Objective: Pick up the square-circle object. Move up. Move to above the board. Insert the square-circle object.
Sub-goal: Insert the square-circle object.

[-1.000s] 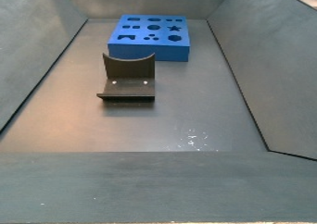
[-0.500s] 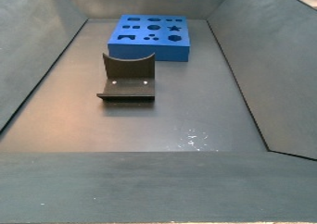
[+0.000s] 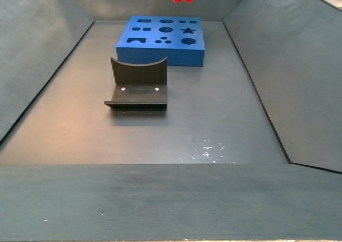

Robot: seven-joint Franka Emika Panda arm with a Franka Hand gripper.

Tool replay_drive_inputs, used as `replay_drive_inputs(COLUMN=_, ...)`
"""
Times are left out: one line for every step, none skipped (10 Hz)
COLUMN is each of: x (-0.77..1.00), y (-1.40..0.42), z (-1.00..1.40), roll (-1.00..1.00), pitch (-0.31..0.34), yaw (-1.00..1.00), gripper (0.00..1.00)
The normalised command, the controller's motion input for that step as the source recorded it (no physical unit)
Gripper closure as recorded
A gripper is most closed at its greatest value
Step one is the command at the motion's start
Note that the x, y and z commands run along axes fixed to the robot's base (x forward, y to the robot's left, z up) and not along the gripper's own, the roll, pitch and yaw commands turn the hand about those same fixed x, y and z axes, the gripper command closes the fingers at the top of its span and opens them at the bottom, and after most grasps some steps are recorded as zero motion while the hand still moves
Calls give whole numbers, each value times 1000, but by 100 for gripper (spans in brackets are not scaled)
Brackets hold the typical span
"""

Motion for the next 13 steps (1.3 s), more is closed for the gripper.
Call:
replay_drive_inputs(x=-49, y=9, z=-377, roll=0, pitch=-11, yaw=0, gripper=100)
replay_drive_inputs(x=-60, y=11, z=-334, roll=-4, pitch=-30, yaw=0, gripper=100)
replay_drive_inputs(x=-49, y=14, z=-303, roll=-6, pitch=-30, yaw=-3, gripper=100)
replay_drive_inputs(x=-97, y=26, z=-300, roll=0, pitch=-30, yaw=0, gripper=100)
replay_drive_inputs(x=-103, y=17, z=-300, roll=0, pitch=-34, yaw=0, gripper=100)
replay_drive_inputs(x=-126, y=9, z=-289, roll=0, pitch=-36, yaw=0, gripper=100)
replay_drive_inputs(x=-166, y=0, z=-269, roll=0, pitch=-47, yaw=-11, gripper=100)
replay_drive_inputs(x=-117, y=0, z=-214, roll=0, pitch=-36, yaw=-11, gripper=100)
replay_drive_inputs(x=-80, y=0, z=-189, roll=0, pitch=-20, yaw=-14, gripper=100)
replay_drive_inputs(x=-103, y=0, z=-194, roll=0, pitch=-21, yaw=-14, gripper=100)
replay_drive_inputs(x=-66, y=6, z=-189, roll=0, pitch=-7, yaw=-17, gripper=100)
replay_drive_inputs(x=0, y=0, z=-143, roll=0, pitch=0, yaw=-3, gripper=100)
replay_drive_inputs(x=129, y=0, z=-66, roll=0, pitch=0, yaw=0, gripper=100)
